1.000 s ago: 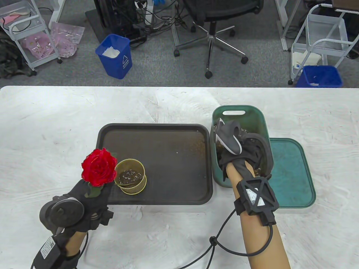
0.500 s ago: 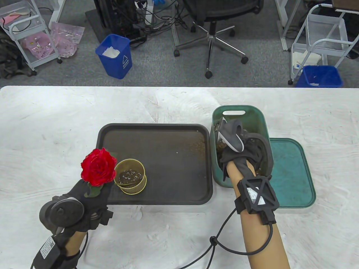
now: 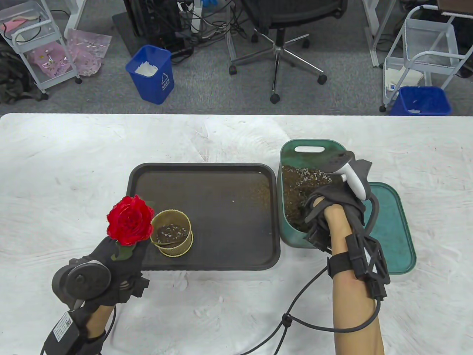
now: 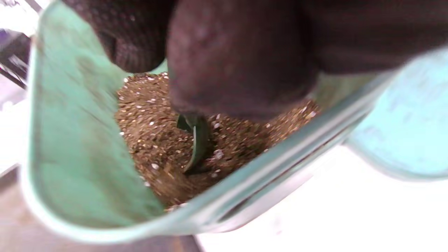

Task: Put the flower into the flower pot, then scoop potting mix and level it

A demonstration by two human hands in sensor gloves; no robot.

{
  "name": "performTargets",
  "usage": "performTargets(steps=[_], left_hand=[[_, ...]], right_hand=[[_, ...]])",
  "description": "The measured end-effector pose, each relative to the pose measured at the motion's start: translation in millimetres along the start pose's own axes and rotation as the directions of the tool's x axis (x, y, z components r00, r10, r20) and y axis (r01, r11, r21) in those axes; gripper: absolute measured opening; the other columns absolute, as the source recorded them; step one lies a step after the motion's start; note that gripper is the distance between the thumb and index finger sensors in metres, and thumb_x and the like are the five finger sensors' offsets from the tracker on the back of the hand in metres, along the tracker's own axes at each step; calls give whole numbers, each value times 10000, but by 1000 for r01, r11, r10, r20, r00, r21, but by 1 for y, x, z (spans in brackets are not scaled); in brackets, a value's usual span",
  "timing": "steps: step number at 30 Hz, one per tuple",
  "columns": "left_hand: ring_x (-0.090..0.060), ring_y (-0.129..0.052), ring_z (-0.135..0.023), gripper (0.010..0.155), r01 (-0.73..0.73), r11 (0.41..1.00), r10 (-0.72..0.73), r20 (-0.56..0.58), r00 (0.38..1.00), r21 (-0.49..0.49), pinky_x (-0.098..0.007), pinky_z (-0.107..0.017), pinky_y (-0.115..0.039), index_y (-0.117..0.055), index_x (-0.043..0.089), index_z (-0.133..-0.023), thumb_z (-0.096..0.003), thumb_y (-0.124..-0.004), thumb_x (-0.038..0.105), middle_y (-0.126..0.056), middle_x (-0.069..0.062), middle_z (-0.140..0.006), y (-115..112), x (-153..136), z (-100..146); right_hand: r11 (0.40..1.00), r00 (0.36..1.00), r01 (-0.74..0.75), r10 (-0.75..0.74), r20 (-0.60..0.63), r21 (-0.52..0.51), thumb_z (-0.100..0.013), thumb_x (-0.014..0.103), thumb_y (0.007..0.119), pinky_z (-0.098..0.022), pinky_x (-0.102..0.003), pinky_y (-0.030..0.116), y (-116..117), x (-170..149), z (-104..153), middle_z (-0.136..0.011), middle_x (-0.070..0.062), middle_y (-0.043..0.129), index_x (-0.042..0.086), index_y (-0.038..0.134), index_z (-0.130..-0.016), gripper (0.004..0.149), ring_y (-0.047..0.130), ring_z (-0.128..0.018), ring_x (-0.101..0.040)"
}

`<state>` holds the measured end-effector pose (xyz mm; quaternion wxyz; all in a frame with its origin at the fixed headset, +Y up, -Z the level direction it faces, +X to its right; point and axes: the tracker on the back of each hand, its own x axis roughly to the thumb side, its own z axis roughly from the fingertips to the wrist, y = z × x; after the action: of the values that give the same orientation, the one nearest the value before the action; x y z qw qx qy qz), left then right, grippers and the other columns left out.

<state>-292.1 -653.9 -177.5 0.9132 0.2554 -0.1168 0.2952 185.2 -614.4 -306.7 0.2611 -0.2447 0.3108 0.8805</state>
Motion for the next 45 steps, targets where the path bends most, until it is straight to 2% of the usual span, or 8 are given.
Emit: performTargets(steps=[8, 13, 22, 27, 32, 36, 39, 45], left_hand=[[-145, -1013, -126, 439, -1, 1000, 1, -7, 1000, -3, -379, -249, -916, -945, 196, -713, -411, -786, 471, -1029, -15, -463, 0, 0, 0], [-144, -1013, -126, 439, -1, 1000, 1, -11, 1000, -6, -379, -249, -917, -945, 196, -712, -410, -786, 471, -1028, -14, -464, 0, -1, -1], [-146, -1013, -126, 440, -1, 1000, 1, -1, 1000, -8, -380, -249, -916, -945, 194, -714, -410, -788, 470, -1028, -16, -465, 0, 0, -1], [-146, -1013, -127, 439, 0, 1000, 0, 7, 1000, -10, -380, -250, -917, -946, 194, -714, -410, -789, 469, -1029, -17, -464, -1, 1, -1], [-146, -1014, -127, 439, 4, 1000, -4, 15, 1000, -11, -380, -249, -917, -947, 195, -713, -410, -789, 470, -1029, -16, -464, -1, 2, 0], [-146, -1014, -127, 439, 4, 1000, -4, 19, 1000, -12, -380, -250, -917, -947, 195, -713, -409, -789, 469, -1030, -18, -464, -2, 3, 1], [-146, -1014, -128, 437, 5, 1000, -5, 23, 1000, -13, -380, -250, -917, -947, 196, -713, -409, -789, 469, -1029, -17, -465, -2, 3, 1], [-145, -1014, -127, 438, 3, 1000, -3, 20, 1000, -13, -380, -249, -917, -946, 197, -713, -410, -788, 470, -1029, -16, -466, -3, 3, 2]], right_hand=[[966, 965, 258, -258, 51, -2, -416, 348, 745, -46, -348, 923, 6, -13, -12, -506, -131, 994, 26, 786, -816, 515, 1032, -148, -188], [904, 903, 427, -424, 72, -22, -415, 341, 745, -38, -350, 930, 2, -24, -19, -507, -134, 994, 26, 784, -817, 512, 1039, -144, -190], [805, 799, 594, -589, 119, -6, -414, 340, 744, -40, -358, 933, -4, -41, -16, -507, -129, 996, 38, 790, -816, 504, 1042, -147, -198], [770, 756, 638, -629, 180, 10, -414, 339, 745, -39, -360, 932, -9, -44, -5, -505, -130, 997, 38, 791, -814, 502, 1042, -145, -199], [775, 756, 631, -609, 238, -21, -414, 340, 742, -43, -364, 937, -4, -38, 13, -516, -129, 994, 31, 776, -820, 511, 1049, -151, -203], [724, 694, 688, -677, 246, 53, -416, 335, 745, -52, -374, 937, 7, -35, 16, -518, -134, 995, 35, 782, -820, 504, 1050, -160, -213], [735, 683, 662, -672, 286, 146, -421, 339, 744, -60, -376, 935, 20, -24, 20, -525, -131, 992, 40, 778, -825, 504, 1049, -169, -214], [799, 711, 548, -601, 365, 247, -424, 345, 747, -67, -377, 938, 60, 16, 38, -532, -130, 993, 44, 777, -827, 505, 1051, -176, -218]])
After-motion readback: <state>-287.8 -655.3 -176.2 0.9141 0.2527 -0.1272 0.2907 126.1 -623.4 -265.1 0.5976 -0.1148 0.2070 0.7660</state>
